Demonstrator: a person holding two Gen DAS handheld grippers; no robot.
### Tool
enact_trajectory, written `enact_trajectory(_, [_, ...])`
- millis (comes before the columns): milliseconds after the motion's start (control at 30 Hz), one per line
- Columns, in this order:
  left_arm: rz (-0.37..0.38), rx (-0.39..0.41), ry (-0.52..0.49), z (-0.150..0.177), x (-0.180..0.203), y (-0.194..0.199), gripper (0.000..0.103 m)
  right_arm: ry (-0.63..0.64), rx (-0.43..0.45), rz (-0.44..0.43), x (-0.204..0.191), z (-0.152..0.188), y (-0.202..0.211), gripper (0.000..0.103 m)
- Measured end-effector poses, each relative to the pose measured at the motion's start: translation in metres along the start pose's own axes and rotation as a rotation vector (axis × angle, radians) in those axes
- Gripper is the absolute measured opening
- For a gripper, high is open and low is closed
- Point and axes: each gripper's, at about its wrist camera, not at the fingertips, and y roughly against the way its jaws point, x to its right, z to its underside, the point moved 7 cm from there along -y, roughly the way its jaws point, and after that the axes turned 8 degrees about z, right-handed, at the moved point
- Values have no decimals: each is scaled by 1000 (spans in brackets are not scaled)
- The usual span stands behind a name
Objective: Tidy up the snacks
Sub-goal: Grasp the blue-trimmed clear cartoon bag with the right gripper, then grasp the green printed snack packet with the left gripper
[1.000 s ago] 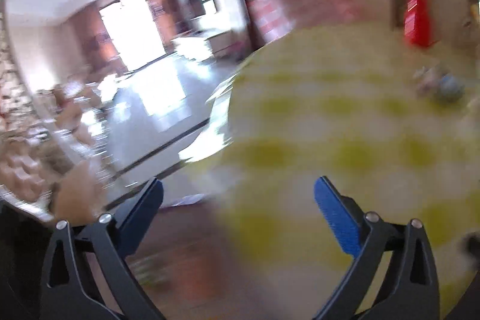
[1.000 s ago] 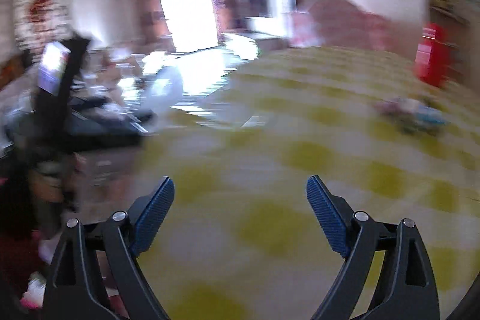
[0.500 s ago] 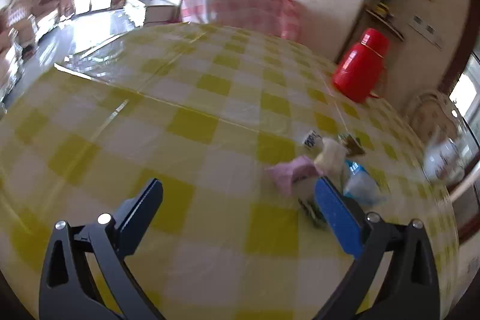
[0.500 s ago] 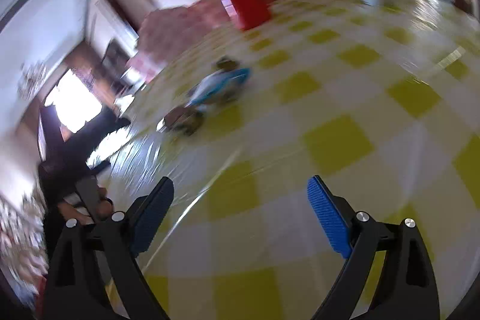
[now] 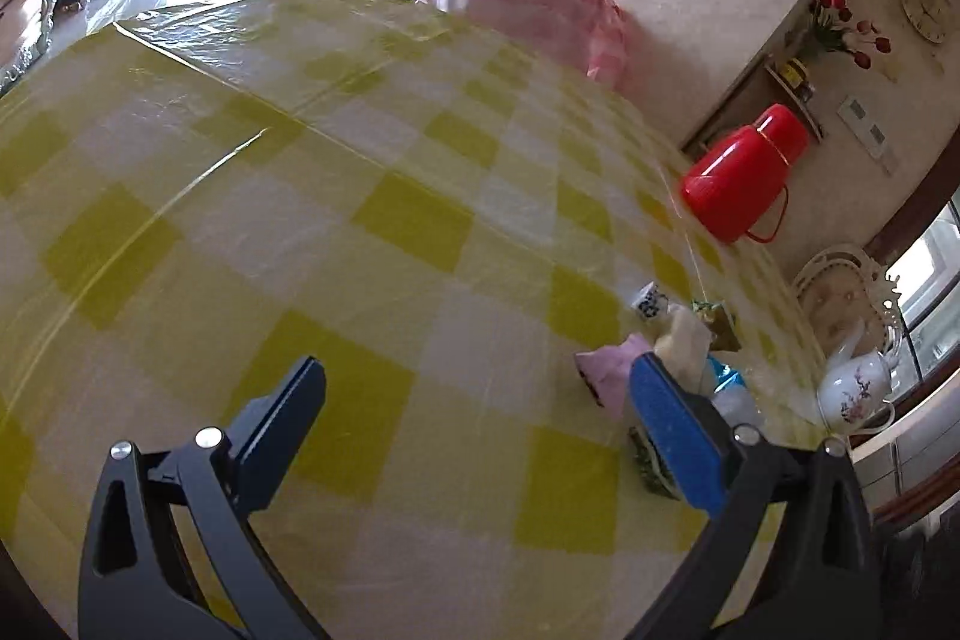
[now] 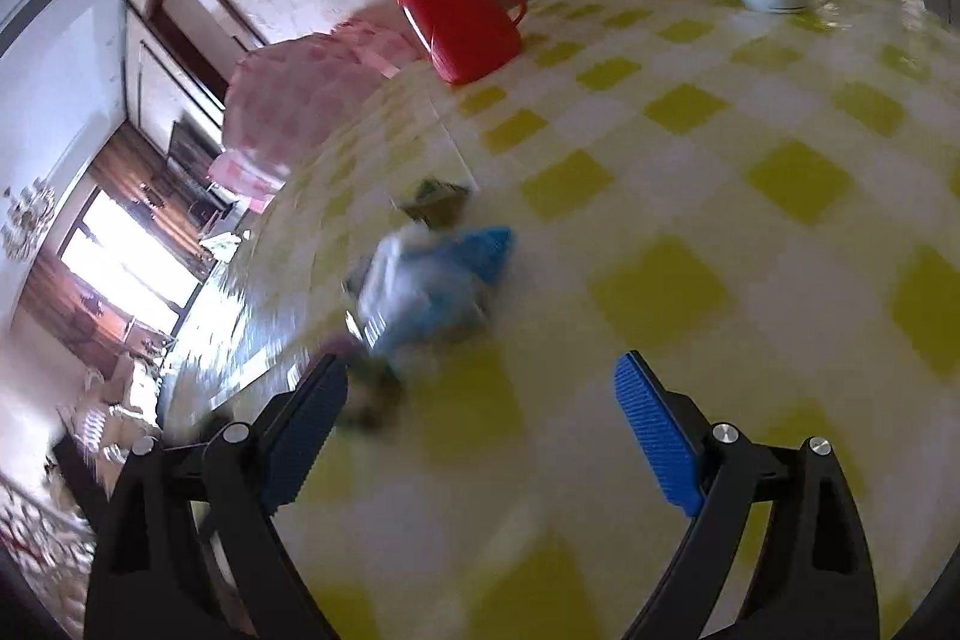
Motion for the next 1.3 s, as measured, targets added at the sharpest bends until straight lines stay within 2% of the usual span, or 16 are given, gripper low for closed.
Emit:
enact_trajectory(167, [-11,-23,3,2,-2,-5,101,26,-44,124,-38,-27,-53,88])
enact_trajectory(300, [-20,-32,-17,3,1,-7,101,74,-106,283,-41,-23,-87,88])
enact_trajectory(433, [-22,-33,-20,4,1,-7,101,154,-111,375,-38,-15,-96,86])
enact_trajectory(500, [-22,-35,-23,4,2,-7,101,212,-99,374,-37,-8,-93,72])
enact_trajectory(533, [-21,-36,-24,4,2,-8,101,236,-85,375,-34,-5,-88,53])
enact_trajectory(567, [-19,-36,-24,3,1,-7,101,254,-74,371,-31,-3,-81,50])
enact_trajectory(667, [-19,-39,-28,3,2,-8,101,229,-54,288,-12,6,-55,48])
enact_trajectory(767, [-21,-40,-33,3,3,-8,101,191,10,240,18,16,-12,48])
enact_trajectory(933, [-7,-52,-53,5,8,-9,101,44,88,118,75,36,45,48])
enact_trajectory(1000, [4,-48,-46,5,7,-9,101,50,137,142,87,41,64,48])
enact_trajectory(1033, [8,-45,-40,5,6,-9,101,40,148,127,94,46,74,48])
enact_trajectory(1200, [20,-43,-30,4,5,-8,101,33,141,125,119,62,98,48])
enact_trajectory(1300, [44,-88,-77,7,12,-9,101,38,132,115,126,68,103,48])
